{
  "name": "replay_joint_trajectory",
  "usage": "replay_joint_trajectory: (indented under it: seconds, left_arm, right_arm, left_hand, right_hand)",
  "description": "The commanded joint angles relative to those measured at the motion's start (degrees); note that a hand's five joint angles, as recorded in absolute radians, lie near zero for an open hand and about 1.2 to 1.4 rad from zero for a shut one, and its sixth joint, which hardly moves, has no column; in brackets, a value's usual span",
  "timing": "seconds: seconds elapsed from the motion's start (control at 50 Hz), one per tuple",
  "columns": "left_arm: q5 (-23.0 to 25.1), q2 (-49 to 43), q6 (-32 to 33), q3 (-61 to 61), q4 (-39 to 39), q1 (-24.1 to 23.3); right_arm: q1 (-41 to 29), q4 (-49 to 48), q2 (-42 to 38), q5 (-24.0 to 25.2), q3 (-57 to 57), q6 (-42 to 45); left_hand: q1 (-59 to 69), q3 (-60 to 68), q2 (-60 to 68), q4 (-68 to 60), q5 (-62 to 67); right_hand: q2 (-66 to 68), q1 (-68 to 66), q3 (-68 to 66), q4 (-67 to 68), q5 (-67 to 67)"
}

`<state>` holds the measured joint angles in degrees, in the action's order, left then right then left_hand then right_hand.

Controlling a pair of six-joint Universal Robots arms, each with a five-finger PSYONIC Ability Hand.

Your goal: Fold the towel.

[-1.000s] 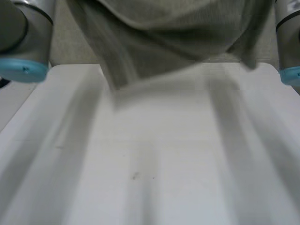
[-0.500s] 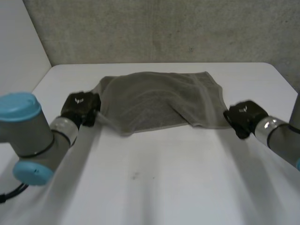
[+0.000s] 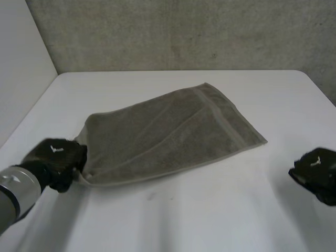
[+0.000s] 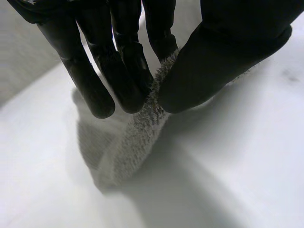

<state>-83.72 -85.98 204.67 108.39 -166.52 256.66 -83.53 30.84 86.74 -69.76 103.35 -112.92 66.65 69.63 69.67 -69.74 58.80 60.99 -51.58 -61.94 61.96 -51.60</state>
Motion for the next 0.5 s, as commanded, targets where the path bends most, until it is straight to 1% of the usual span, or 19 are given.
replay_joint_trajectory:
  seconds: [0.02, 0.06, 0.08, 0.1, 0.12, 0.16, 0.18, 0.22, 0.24, 0.28, 0.3, 0.32, 0.34, 0.38, 0.4, 0.44, 0.5]
  left_arm:
    - [0.0, 0.7, -0.7, -2.7, -6.3, -0.4]
    - [-0.1, 0.4, -1.9, -5.2, -7.3, -2.3]
    - [-0.1, 0.4, -1.9, -5.2, -7.3, -2.3]
    - [-0.2, 0.2, -2.9, -6.8, -7.4, -3.6]
    - [-0.2, 0.2, -2.9, -6.8, -7.4, -3.6]
    - [-0.6, -0.5, -5.4, -10.5, -7.3, -6.4]
    - [-0.6, -0.5, -5.4, -10.6, -7.3, -6.4]
    - [-1.0, -0.7, -7.7, -14.2, -7.3, -8.9]
    - [-1.0, -0.7, -7.7, -14.3, -7.3, -8.9]
    - [-1.1, -0.5, -8.6, -15.9, -7.3, -9.2]
    - [-1.1, -0.1, -9.3, -17.4, -7.2, -9.6]
    - [-1.2, 0.2, -9.7, -18.6, -7.3, -9.9]
    - [-1.2, 0.2, -9.7, -18.6, -7.3, -9.9]
    - [-1.3, 0.5, -10.4, -20.8, -7.2, -10.0]
    - [-1.3, 0.5, -10.4, -20.8, -7.2, -10.0]
    - [-1.3, 1.4, -11.2, -22.4, -7.2, -10.2]
    - [-1.3, 1.7, -11.6, -23.0, -7.3, -10.2]
  right_arm:
    - [-0.2, -13.5, -0.6, 5.7, -1.5, -16.7]
    - [-3.1, -20.6, -3.3, 6.4, -2.3, -27.8]
    - [-3.1, -20.6, -3.3, 6.4, -2.3, -27.9]
    - [-6.1, -24.0, -5.2, 6.1, -3.0, -32.5]
    - [-6.1, -24.1, -5.3, 6.1, -3.0, -32.5]
    - [-12.0, -29.2, -8.5, 5.4, -4.5, -39.8]
    - [-12.0, -29.3, -8.5, 5.4, -4.5, -39.8]
    - [-16.4, -31.5, -11.2, 4.5, -5.8, -45.0]
    - [-16.4, -31.5, -11.2, 4.5, -5.8, -45.0]
    - [-20.5, -32.9, -15.4, 2.6, -8.2, -49.9]
    - [-20.5, -32.9, -15.5, 2.6, -8.3, -49.9]
    - [-23.2, -33.7, -18.0, 1.5, -10.3, -52.6]
    - [-23.3, -33.7, -18.0, 1.5, -10.3, -52.7]
    - [-28.4, -35.3, -23.0, -0.5, -14.0, -57.1]
    - [-28.4, -35.3, -23.0, -0.6, -14.1, -57.1]
    - [-31.9, -35.8, -27.6, -2.1, -17.3, -59.3]
    - [-33.3, -35.8, -29.7, -2.8, -19.1, -59.7]
  left_hand:
    - [13.3, 10.4, 10.3, -10.3, 11.2]
    - [13.3, 10.4, 10.3, -10.3, 11.2]
    - [13.3, 10.4, 10.3, -10.3, 11.2]
    - [13.3, 10.4, 10.3, -10.3, 11.2]
    - [13.3, 10.4, 10.3, -10.3, 11.2]
    - [13.3, 10.4, 10.3, -10.3, 11.2]
    - [13.3, 10.4, 10.3, -10.3, 11.2]
    - [13.3, 10.4, 10.3, -10.3, 11.2]
    - [13.3, 10.4, 10.3, -10.3, 11.2]
    - [13.3, 10.4, 10.3, -10.3, 11.2]
    - [13.3, 10.4, 10.3, -10.3, 11.2]
    - [13.3, 10.4, 10.3, -10.3, 11.2]
    - [13.3, 10.4, 10.3, -10.3, 11.2]
    - [13.3, 10.4, 10.3, -10.3, 11.2]
    - [13.3, 10.4, 10.3, -10.3, 11.2]
    - [13.3, 10.4, 10.3, -10.3, 11.2]
    - [13.3, 10.4, 10.3, -10.3, 11.2]
  right_hand:
    - [-29.0, 19.6, 30.0, -30.0, 29.6]
    - [-43.8, 34.4, 44.7, -44.7, 44.4]
    - [-43.8, 34.4, 44.8, -44.8, 44.4]
    - [-49.5, 40.1, 50.5, -50.5, 50.1]
    - [-49.6, 40.1, 50.5, -50.5, 50.2]
    - [-51.0, 41.6, 51.9, -52.0, 51.6]
    - [-51.0, 41.6, 51.9, -52.0, 51.6]
    - [-51.0, 41.6, 51.9, -52.0, 51.6]
    - [-51.0, 41.6, 51.9, -52.0, 51.6]
    - [-51.0, 41.6, 51.9, -52.0, 51.6]
    - [-51.0, 41.6, 51.9, -52.0, 51.6]
    - [-51.0, 41.6, 51.9, -52.0, 51.6]
    - [-51.0, 41.6, 51.9, -52.0, 51.6]
    - [-51.0, 41.6, 51.9, -52.0, 51.6]
    - [-51.0, 41.6, 51.9, -52.0, 51.6]
    - [-51.0, 41.6, 51.9, -52.0, 51.6]
    - [-51.0, 41.6, 51.9, -52.0, 51.6]
